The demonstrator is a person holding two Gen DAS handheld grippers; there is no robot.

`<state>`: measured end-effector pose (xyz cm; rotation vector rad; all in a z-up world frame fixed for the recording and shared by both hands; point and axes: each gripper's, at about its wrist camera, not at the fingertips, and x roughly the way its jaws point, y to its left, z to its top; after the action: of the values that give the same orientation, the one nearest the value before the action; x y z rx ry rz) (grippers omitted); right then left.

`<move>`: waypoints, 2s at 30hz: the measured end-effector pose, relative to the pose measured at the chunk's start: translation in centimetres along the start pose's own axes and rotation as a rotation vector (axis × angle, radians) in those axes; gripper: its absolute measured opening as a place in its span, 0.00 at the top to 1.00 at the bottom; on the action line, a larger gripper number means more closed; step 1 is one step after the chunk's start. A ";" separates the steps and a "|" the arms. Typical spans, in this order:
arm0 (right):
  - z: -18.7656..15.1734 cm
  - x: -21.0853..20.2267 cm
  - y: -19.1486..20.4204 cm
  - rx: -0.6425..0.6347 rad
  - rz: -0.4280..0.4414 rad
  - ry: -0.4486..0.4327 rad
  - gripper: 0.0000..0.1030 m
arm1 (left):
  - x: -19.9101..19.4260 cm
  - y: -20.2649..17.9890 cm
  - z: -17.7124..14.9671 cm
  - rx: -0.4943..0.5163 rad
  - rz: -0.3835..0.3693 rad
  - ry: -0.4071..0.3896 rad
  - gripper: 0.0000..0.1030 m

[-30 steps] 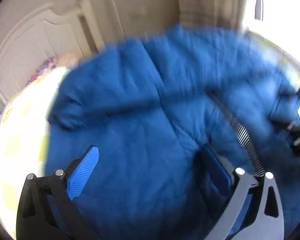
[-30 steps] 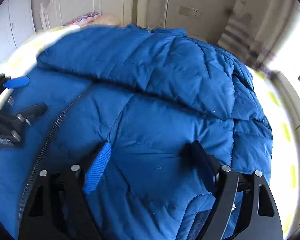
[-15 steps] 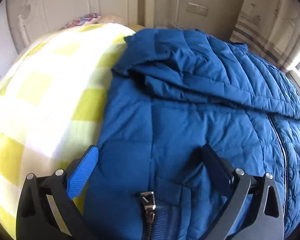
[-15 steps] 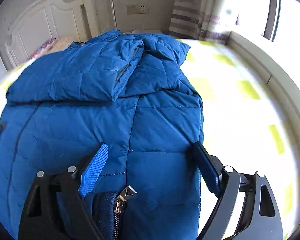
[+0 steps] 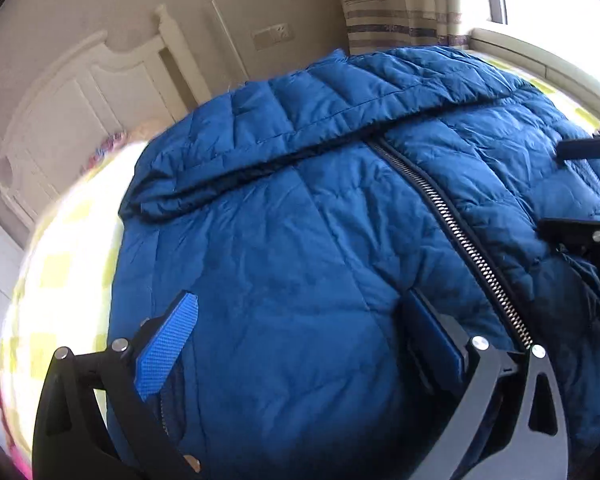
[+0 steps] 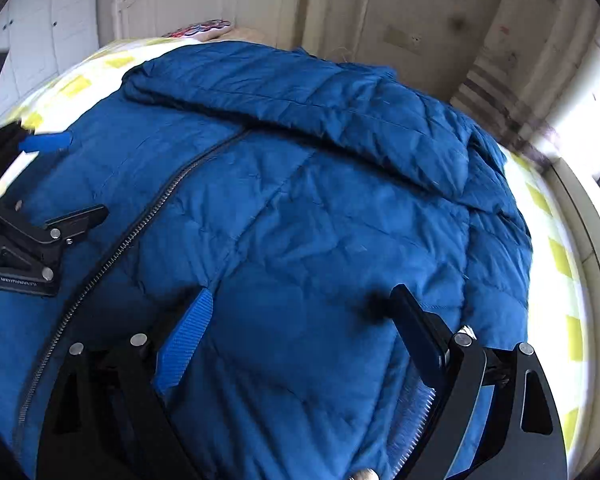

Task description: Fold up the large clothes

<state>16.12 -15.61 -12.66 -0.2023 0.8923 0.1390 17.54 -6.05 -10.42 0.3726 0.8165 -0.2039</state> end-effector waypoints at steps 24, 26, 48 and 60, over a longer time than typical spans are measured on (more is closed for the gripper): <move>-9.0 -6.7 3.9 -0.081 0.064 -0.054 0.16 | -7.5 -3.2 -8.9 0.073 -0.009 -0.065 0.02; -9.3 -7.5 3.5 -0.083 0.015 -0.073 0.16 | -7.7 -2.4 -9.0 0.055 -0.029 -0.052 0.02; -18.7 -11.6 -5.6 0.289 0.022 -0.038 0.16 | -10.4 9.5 -17.7 -0.289 0.024 -0.033 0.02; -17.2 -10.5 -3.1 0.240 0.060 -0.102 0.33 | -8.2 8.0 -16.0 -0.301 -0.122 0.008 0.02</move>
<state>-2.82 -23.05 -14.58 0.0549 0.8065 0.0953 3.88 8.00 -12.43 0.0408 0.8635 -0.1900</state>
